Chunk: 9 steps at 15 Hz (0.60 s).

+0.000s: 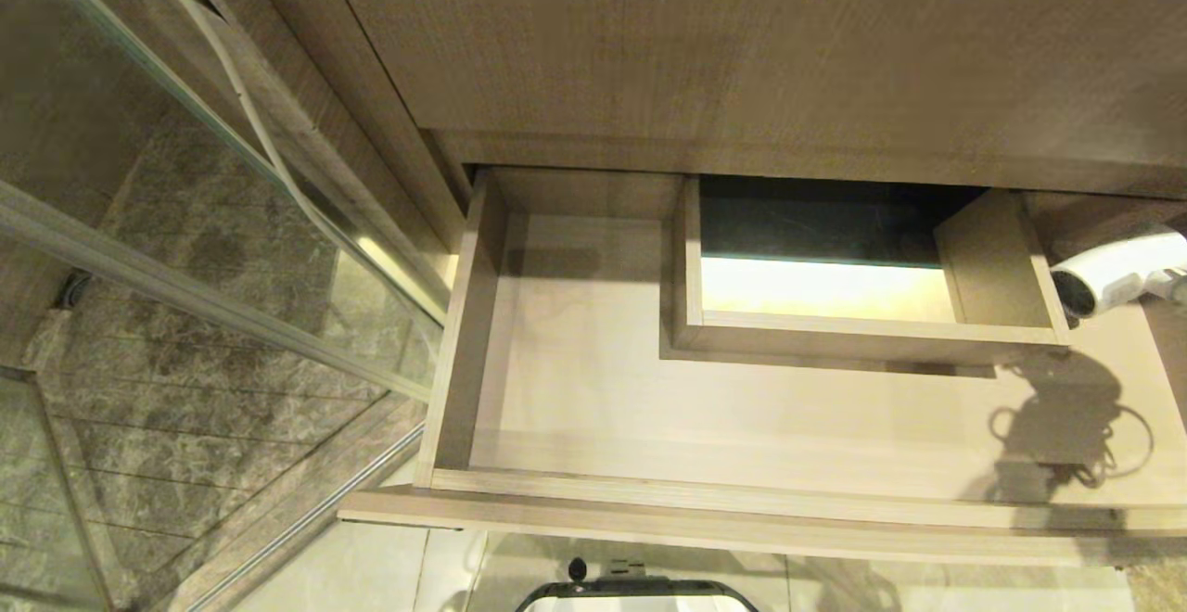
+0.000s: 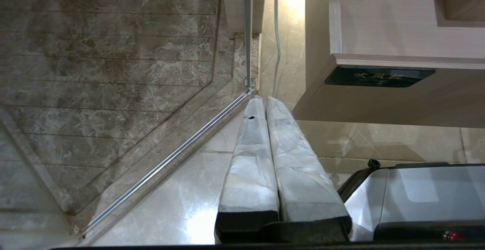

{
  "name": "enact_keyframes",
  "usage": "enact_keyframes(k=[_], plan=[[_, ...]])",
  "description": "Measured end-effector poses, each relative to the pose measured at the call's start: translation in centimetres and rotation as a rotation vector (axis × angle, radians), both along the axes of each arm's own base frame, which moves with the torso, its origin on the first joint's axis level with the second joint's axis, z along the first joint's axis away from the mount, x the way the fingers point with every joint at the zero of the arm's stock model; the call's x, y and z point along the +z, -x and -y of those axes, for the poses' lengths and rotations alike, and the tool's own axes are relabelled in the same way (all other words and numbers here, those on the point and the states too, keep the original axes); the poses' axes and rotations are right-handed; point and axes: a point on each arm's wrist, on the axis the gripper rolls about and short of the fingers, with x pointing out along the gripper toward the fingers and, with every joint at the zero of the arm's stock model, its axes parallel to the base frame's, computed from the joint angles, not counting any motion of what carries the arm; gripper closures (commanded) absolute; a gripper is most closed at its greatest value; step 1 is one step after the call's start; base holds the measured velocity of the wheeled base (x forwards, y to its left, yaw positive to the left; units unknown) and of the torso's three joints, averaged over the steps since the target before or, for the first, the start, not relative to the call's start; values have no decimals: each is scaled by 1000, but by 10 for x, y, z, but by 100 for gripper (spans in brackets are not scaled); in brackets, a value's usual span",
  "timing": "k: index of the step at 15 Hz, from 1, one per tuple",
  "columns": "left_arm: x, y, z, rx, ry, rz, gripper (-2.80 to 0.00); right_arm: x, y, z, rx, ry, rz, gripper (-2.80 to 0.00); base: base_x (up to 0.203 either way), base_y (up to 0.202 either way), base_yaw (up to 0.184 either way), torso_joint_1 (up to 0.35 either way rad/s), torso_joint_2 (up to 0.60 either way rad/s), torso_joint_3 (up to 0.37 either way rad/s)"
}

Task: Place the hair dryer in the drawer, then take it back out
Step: Take the hairdryer out

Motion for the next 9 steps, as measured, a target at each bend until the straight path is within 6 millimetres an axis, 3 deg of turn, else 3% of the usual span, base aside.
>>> enact_keyframes(k=[6,9], plan=[[0,0,0,0,0,0,0,34,46,-22,27,127,-36,0,0,0,0,0,0,0],[0,0,0,0,0,0,0,53,74,-43,1,187,-47,0,0,0,0,0,0,0]])
